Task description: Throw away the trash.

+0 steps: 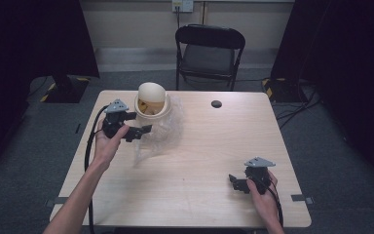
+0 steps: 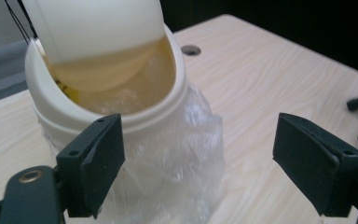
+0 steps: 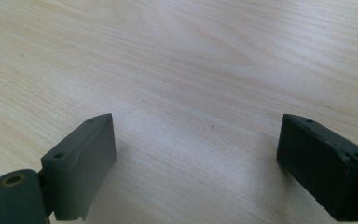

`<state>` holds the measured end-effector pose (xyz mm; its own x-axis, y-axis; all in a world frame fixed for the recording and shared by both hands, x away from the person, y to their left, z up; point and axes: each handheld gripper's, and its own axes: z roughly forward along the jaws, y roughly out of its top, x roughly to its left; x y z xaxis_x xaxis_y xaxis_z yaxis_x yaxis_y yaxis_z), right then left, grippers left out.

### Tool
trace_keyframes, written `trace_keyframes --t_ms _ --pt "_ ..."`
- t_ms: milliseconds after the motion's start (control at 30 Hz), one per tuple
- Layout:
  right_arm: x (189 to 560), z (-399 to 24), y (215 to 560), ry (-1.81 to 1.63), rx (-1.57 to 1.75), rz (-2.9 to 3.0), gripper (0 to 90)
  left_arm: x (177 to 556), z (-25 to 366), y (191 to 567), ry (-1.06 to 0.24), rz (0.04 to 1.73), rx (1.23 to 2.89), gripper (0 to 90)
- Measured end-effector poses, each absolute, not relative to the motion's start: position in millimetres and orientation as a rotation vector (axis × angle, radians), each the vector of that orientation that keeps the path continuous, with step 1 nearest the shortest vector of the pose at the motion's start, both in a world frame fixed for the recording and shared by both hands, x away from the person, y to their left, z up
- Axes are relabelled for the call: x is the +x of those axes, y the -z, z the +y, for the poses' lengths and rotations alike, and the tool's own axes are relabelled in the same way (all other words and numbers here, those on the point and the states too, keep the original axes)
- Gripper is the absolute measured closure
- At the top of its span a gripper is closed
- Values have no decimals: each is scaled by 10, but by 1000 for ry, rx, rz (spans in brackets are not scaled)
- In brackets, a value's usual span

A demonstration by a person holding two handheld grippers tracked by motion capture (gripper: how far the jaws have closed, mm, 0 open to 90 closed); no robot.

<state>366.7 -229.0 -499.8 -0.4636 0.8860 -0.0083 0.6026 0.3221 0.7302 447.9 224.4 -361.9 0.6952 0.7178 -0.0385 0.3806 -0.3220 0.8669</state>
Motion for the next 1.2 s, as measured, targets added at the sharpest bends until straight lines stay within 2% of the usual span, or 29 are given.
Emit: trace_keyframes --t_ms 500,1200 --pt "3667 -2290 4998 -941 1317 2185 106 4121 2400 3941 -426 887 1960 163" --pt "3667 -2290 4998 -941 1317 2185 106 3722 2803 4651 -417 1071 1992 163"
